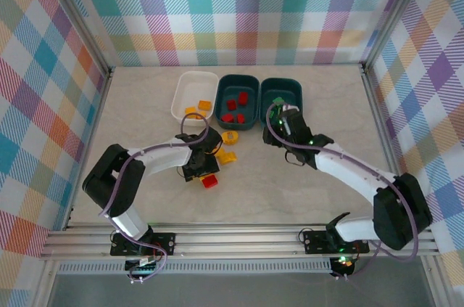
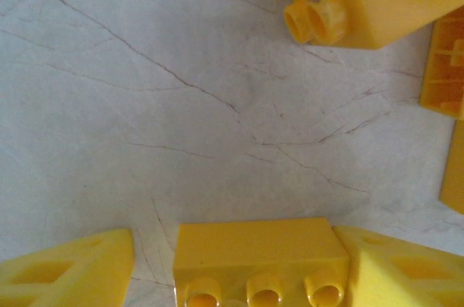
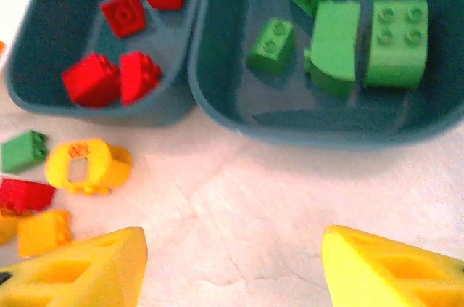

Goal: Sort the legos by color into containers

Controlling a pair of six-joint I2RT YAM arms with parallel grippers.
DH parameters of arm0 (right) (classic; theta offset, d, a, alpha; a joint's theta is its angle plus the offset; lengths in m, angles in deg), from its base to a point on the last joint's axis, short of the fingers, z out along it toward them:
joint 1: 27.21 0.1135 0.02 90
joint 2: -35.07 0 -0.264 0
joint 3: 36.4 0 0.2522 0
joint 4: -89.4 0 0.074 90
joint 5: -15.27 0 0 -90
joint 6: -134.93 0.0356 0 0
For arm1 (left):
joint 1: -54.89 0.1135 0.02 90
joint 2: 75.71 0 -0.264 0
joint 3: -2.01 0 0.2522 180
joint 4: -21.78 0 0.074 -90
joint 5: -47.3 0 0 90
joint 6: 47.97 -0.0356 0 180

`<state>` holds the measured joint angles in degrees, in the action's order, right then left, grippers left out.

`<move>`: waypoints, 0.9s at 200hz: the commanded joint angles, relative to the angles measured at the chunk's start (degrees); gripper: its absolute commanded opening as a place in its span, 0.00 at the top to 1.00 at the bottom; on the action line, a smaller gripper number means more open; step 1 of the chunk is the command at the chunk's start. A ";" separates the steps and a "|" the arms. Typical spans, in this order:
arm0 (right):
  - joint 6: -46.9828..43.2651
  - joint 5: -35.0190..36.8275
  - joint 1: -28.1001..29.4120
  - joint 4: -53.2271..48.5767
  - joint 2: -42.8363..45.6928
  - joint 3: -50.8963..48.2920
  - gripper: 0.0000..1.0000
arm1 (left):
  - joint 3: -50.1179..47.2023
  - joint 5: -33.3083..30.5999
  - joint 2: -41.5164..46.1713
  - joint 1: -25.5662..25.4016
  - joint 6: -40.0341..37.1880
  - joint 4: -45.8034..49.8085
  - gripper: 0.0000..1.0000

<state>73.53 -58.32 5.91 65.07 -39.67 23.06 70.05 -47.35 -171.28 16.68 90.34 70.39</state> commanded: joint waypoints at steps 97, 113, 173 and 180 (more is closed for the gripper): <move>2.12 5.70 0.45 8.11 5.98 -8.71 0.34 | 6.88 0.85 -6.90 -0.63 -4.18 -2.91 0.56; 1.90 7.63 0.45 7.17 6.33 -8.65 0.34 | 7.23 0.90 -5.11 -0.59 -4.56 -3.03 0.57; 2.02 8.06 0.44 8.52 7.37 -9.96 0.34 | 14.12 -3.05 3.96 3.42 -9.52 3.66 0.56; 2.16 8.12 0.44 8.72 7.33 -10.09 0.34 | 15.37 -2.80 4.56 4.65 -10.02 4.05 0.56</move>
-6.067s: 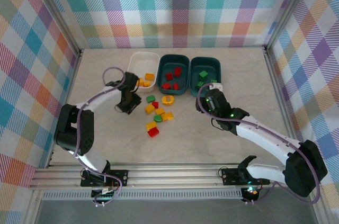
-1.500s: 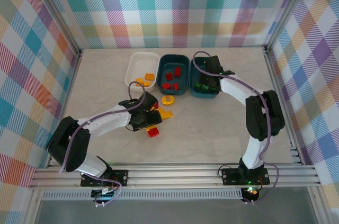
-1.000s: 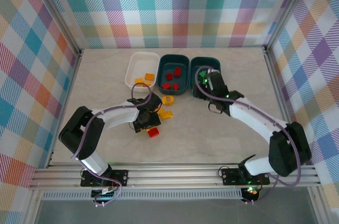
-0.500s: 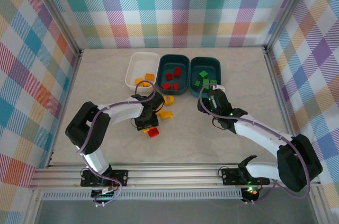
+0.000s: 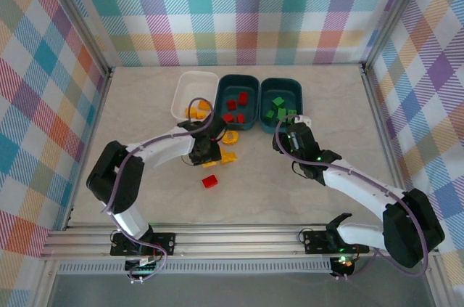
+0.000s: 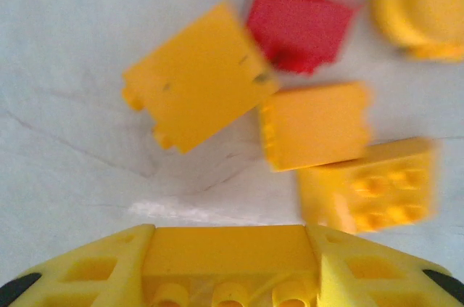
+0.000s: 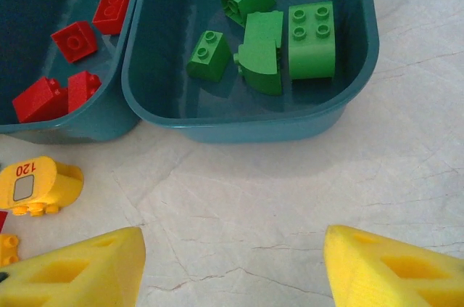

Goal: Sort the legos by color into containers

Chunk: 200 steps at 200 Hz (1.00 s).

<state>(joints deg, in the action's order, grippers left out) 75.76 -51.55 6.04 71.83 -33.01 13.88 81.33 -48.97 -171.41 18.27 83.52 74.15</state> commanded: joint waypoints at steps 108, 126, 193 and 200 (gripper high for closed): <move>0.02 2.37 0.31 3.02 0.66 -1.64 0.34 | 32.18 4.96 -16.22 19.80 -3.81 0.73 0.52; 0.13 2.01 0.29 3.19 0.42 -1.62 0.34 | 38.11 4.54 -21.64 20.44 -4.78 3.10 0.50; 0.16 1.63 0.31 3.02 -0.29 -1.23 0.33 | 48.00 4.73 -30.61 20.89 -4.23 10.25 0.37; 0.18 1.60 0.31 2.98 -0.22 -1.19 0.33 | 47.68 4.75 -30.29 20.89 -4.23 10.26 0.34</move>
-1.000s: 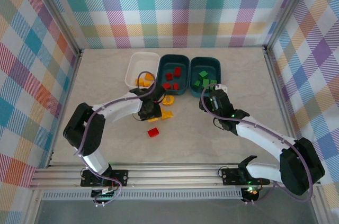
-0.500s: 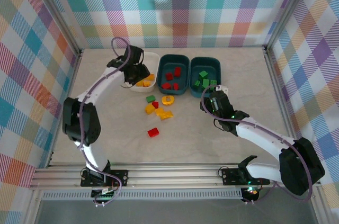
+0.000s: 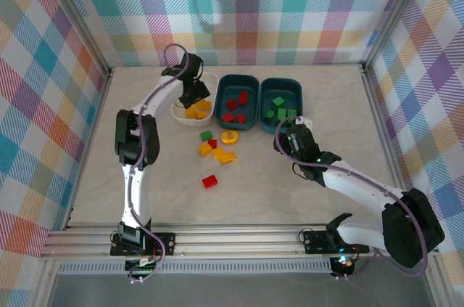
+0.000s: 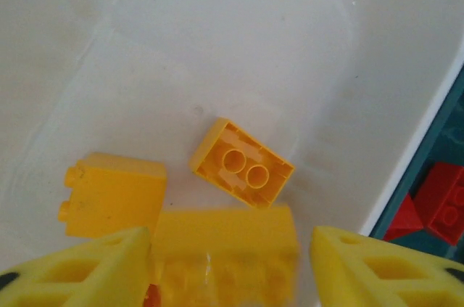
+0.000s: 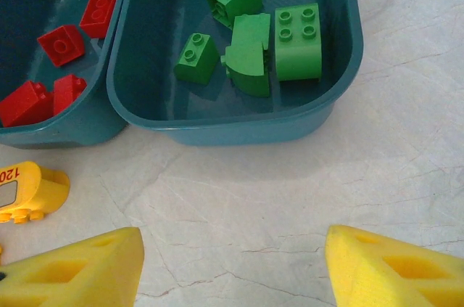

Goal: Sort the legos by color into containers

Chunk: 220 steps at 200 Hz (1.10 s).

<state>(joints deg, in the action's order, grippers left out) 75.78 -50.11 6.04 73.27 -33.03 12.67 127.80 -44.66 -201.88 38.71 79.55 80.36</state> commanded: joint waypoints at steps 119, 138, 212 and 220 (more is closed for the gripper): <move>1.53 0.55 0.32 1.52 0.13 -0.42 0.31 | -45.92 -3.07 36.62 -20.22 9.69 -6.38 0.11; 2.57 1.84 0.30 1.01 0.49 -0.65 0.30 | -52.05 -2.71 39.87 -24.54 14.14 -6.38 0.11; 4.22 4.69 0.23 1.22 2.49 -2.29 0.26 | -60.88 -1.53 39.89 -31.10 25.35 -7.23 0.12; 4.22 4.66 0.23 1.23 2.16 -2.26 0.26 | -60.94 -0.97 38.75 -31.11 26.11 -8.02 0.13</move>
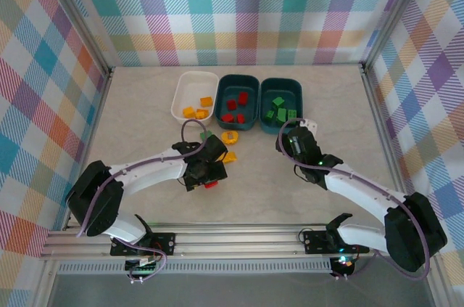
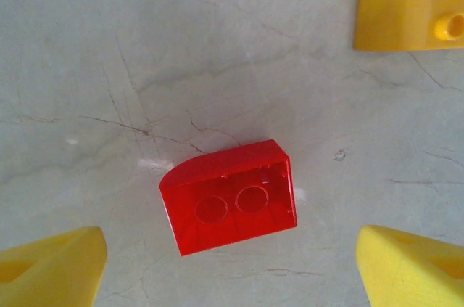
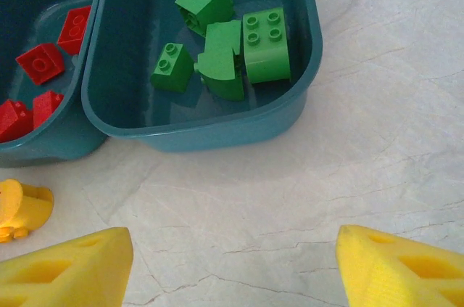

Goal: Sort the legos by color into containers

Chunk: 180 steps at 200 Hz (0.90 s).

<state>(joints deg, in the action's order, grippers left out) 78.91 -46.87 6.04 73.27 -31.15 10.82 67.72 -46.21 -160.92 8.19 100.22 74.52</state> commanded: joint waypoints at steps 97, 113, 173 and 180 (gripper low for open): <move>1.18 1.51 0.23 0.61 0.64 -0.18 0.26 | 1.60 -1.06 -9.36 -0.59 9.13 -3.35 0.35; 1.24 1.50 0.23 0.49 0.72 -0.21 0.26 | 1.58 -1.49 -9.75 -0.59 8.98 -3.97 0.40; 1.53 1.33 0.23 0.43 0.82 -0.22 0.26 | 3.22 -3.30 -7.74 -0.62 7.19 -3.26 0.48; 1.53 1.27 0.23 0.43 0.81 -0.20 0.26 | 4.31 -4.47 -7.31 -0.61 6.67 -1.88 0.48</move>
<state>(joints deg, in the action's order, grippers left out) 79.26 -46.61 6.04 73.23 -31.15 10.82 68.66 -47.55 -169.62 8.13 108.46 74.39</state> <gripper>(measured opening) 0.742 0.527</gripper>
